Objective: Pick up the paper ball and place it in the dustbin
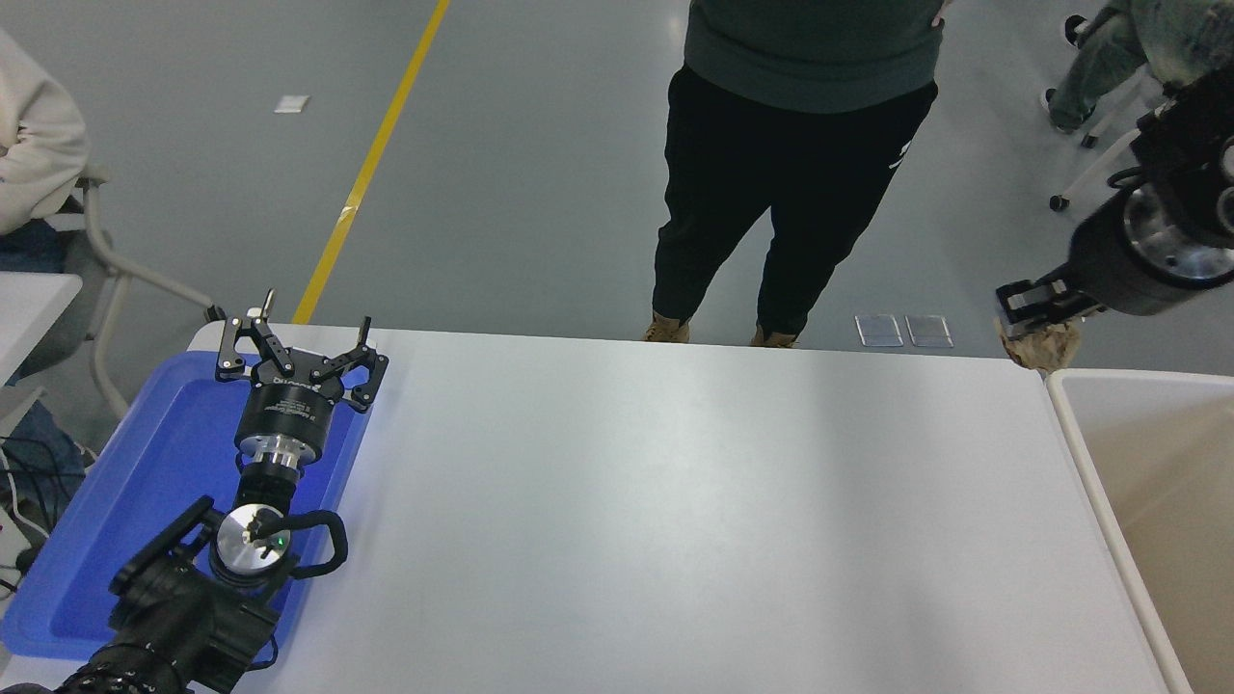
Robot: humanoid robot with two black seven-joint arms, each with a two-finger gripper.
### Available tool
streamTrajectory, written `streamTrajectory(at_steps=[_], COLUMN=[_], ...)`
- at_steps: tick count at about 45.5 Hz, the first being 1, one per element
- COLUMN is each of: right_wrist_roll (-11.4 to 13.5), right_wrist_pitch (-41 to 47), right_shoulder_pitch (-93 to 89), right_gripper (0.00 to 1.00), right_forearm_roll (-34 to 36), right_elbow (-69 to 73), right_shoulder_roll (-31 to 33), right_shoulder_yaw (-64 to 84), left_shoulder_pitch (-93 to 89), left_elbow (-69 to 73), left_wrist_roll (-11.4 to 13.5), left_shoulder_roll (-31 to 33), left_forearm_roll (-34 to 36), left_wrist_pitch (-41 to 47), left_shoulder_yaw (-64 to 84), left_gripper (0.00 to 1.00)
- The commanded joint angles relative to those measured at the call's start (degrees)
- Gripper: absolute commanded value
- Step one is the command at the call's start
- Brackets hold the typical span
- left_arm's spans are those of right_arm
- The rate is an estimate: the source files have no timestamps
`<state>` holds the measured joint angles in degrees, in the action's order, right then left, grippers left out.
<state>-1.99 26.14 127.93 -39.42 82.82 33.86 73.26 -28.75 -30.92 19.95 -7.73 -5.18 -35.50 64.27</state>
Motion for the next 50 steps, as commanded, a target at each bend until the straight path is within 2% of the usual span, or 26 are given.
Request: streamTrajectory(at_steps=[1, 8, 18, 29, 43, 50], right_wrist_roll=[0.06, -0.03, -0.56, -1.44, -2.67, -2.67], right_wrist_pitch=[0.14, 0.05, -3.99, -14.97, -22.36, -24.73], right_shoulder_pitch=[-9.62, -19.37, -35.10, -52.16, -73.34, -78.27], right_gripper=[0.00, 0.00, 0.00, 0.00, 0.00, 0.00], right_forearm_roll=[-10.67, -15.59, -16.12, -15.16, -12.61, -9.98], right_elbow=[-8.54, -17.33, -29.54, -40.79, -57.14, -59.88], right_shoulder_roll=[12.28, 17.11, 20.28, 18.88, 12.91, 11.23], right_shoulder_yaw=[-4.52, -12.87, -21.14, -26.06, -42.93, -45.40], left_shoulder_pitch=[0.01, -0.08, 0.01, 0.01, -0.08, -0.08], left_elbow=[-0.01, 0.07, -0.01, -0.01, -0.01, -0.01], left_wrist_roll=[0.00, 0.00, 0.00, 0.00, 0.00, 0.00], left_shoulder_roll=[0.00, 0.00, 0.00, 0.00, 0.00, 0.00], left_forearm_roll=[0.00, 0.00, 0.00, 0.00, 0.00, 0.00], left_wrist_pitch=[-0.01, 0.08, -0.01, -0.01, -0.01, -0.01], left_shoulder_yaw=[-0.02, -0.02, -0.02, 0.07, 0.07, 0.07], left_gripper=[1.00, 1.00, 1.00, 1.00, 1.00, 1.00])
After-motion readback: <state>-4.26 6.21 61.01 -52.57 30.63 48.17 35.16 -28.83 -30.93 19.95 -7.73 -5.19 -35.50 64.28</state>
